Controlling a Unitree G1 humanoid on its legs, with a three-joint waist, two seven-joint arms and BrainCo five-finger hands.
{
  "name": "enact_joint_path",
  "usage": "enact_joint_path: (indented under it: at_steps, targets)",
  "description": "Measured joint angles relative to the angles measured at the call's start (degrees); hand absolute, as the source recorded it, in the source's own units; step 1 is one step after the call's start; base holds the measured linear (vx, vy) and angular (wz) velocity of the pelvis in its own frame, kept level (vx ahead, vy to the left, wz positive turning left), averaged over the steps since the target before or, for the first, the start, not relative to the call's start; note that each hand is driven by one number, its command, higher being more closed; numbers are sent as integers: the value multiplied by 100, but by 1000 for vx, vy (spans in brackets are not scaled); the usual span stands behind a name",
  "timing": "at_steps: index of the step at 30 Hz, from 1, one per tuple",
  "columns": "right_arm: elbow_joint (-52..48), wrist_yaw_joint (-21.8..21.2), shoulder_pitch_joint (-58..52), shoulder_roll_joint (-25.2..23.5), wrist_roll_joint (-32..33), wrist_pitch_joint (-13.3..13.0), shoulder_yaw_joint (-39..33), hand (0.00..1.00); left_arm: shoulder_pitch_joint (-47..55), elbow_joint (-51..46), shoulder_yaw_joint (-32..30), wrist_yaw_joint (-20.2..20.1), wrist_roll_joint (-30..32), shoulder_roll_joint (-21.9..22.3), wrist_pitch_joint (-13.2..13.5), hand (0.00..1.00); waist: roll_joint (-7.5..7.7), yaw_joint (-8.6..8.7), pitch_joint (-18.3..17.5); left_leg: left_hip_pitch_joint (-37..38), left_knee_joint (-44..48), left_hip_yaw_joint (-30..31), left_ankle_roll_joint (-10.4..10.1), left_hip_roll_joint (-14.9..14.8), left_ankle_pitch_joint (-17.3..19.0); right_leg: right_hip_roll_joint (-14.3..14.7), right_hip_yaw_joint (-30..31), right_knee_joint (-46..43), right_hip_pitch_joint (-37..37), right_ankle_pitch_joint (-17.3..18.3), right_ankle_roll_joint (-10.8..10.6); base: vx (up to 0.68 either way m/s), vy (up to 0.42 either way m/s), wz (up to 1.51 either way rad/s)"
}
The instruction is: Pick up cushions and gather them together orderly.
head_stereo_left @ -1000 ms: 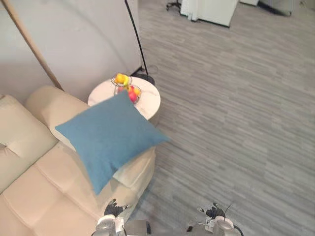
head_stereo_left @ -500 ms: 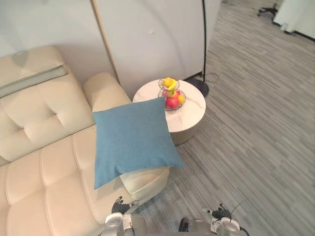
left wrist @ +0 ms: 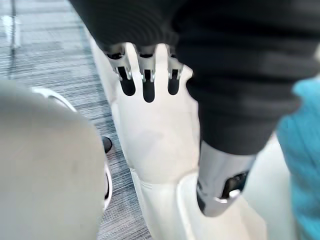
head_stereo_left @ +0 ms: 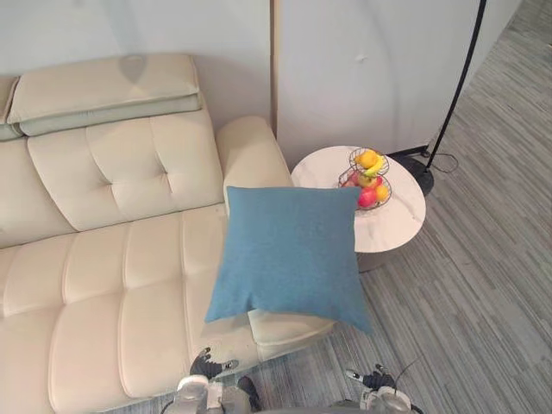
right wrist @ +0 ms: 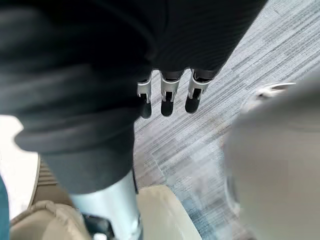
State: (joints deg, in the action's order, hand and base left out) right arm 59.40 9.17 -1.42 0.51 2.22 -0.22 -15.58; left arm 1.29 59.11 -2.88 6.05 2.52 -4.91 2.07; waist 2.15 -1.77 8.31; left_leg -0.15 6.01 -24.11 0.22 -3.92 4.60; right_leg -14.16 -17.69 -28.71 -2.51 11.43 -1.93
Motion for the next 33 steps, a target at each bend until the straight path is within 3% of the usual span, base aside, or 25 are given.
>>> enact_joint_path:
  at_steps: [2,3,4,5,7,11,17,23,27,33]
  targets:
    - [7,-6,-21,-28,6,0,3,0,28,12,-2,8,2,-54,1,0,70,76,-10,74,-94,241,-25,-1,-69,446,1003,229,-149,352,-20,-6,-65,77]
    - [9,-5,-43,-35,12,0,3,0,32,17,-3,7,2,-106,3,0,134,86,-11,124,-119,364,-55,70,-106,593,1294,511,-184,252,-4,8,-75,71]
    - [10,-6,-70,-49,21,-5,2,0,31,16,-7,14,0,-138,13,0,262,87,-8,167,-138,478,-74,217,-124,554,1353,767,-215,-73,25,23,-86,61]
    - [27,-5,-97,-33,26,-7,-13,0,31,34,-56,39,-8,-115,13,0,278,95,-24,238,-223,590,-107,295,-166,461,1279,810,-100,54,-84,25,-82,36]
    - [4,-7,-44,-27,31,-16,-27,0,66,68,-354,118,-50,-9,16,0,161,78,-120,265,-495,606,-139,318,-343,469,1179,1246,28,91,-221,7,-76,7]
    - [-15,9,-92,48,25,-12,-241,0,124,131,-771,139,-161,196,6,0,-77,93,-165,494,-1096,723,-186,264,-681,634,1023,1727,272,-145,-217,-6,-35,11]
    - [-916,68,-133,416,-3,-11,-323,0,147,-223,-1137,149,-291,-234,-3,0,39,82,-241,525,-1184,742,-215,233,-701,726,1005,2163,473,-342,-221,12,-6,1]
    - [-2193,92,-154,814,-58,-81,-443,0,-15,-1053,-1193,162,-465,-801,33,0,26,99,-243,535,-1188,785,-198,316,-688,690,995,2480,655,-489,-260,31,37,3]
    - [-2726,91,-5,954,-228,-166,-437,0,-74,-1593,-1161,160,-644,-811,134,0,-49,132,-287,519,-1188,897,-198,347,-689,694,925,2523,675,-487,-257,10,8,7]
    - [-2716,96,138,1088,-208,-188,-401,0,-112,-1748,-927,165,-954,-782,145,0,-165,177,-345,501,-1188,1046,-198,342,-690,717,857,2642,749,-500,-241,12,-11,7]
